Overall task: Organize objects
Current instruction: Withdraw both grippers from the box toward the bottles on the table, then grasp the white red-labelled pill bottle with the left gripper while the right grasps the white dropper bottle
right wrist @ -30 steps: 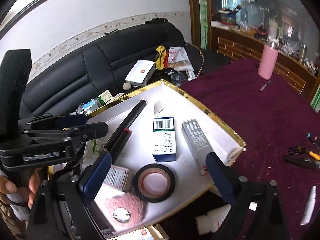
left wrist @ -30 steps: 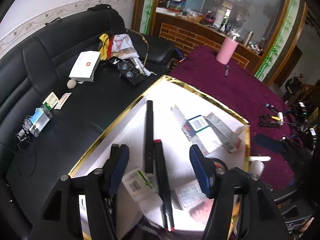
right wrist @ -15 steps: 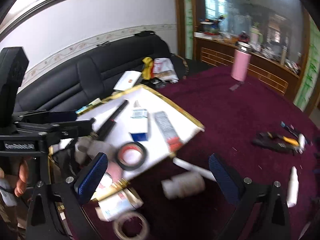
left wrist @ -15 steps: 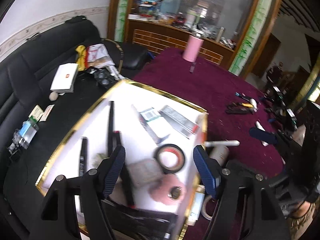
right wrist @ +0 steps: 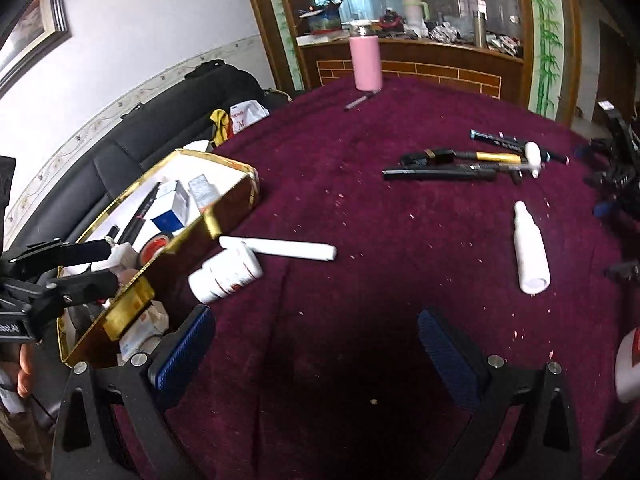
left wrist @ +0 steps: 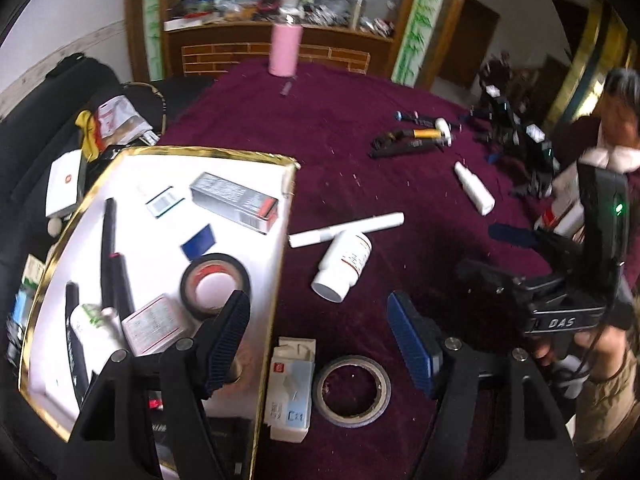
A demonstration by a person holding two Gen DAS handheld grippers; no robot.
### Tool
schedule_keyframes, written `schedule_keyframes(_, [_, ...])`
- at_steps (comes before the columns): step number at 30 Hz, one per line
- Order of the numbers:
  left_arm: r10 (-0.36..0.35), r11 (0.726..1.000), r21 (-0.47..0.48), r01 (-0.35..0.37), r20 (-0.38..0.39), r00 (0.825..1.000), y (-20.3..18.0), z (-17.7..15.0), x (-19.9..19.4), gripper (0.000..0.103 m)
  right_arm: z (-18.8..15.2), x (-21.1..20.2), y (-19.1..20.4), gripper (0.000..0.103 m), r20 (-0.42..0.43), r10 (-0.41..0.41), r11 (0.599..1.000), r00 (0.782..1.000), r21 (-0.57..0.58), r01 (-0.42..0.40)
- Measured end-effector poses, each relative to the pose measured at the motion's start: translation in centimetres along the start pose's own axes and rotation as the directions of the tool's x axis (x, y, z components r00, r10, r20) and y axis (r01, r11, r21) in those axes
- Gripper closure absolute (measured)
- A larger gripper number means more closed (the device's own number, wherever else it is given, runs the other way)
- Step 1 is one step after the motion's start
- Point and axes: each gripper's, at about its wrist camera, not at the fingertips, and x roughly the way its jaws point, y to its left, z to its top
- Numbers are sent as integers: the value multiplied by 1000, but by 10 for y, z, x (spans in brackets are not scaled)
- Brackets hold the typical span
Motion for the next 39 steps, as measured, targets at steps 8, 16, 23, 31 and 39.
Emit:
schedule_keyframes(8, [-13, 996, 86, 16, -40, 999, -26, 15, 29, 33, -3, 0, -9, 0, 2, 0, 1000, 1000, 15, 0])
schedule_keyframes(16, [17, 989, 147, -2, -97, 995, -40, 28, 64, 33, -3, -7, -20, 0, 15, -13, 999, 1000, 37, 13])
schedule_keyframes(23, [34, 986, 166, -10, -142, 989, -46, 29, 92, 33, -4, -9, -35, 0, 12, -30, 997, 999, 73, 30])
schedule_keyframes(31, [62, 982, 184, -32, -161, 985, -49, 28, 111, 59, -2, -19, -68, 0, 9, -85, 989, 996, 120, 83])
schedule_keyframes(39, [-9, 991, 133, 32, -169, 986, -43, 19, 102, 69, 3, -29, -108, 0, 3, -155, 974, 988, 166, 153])
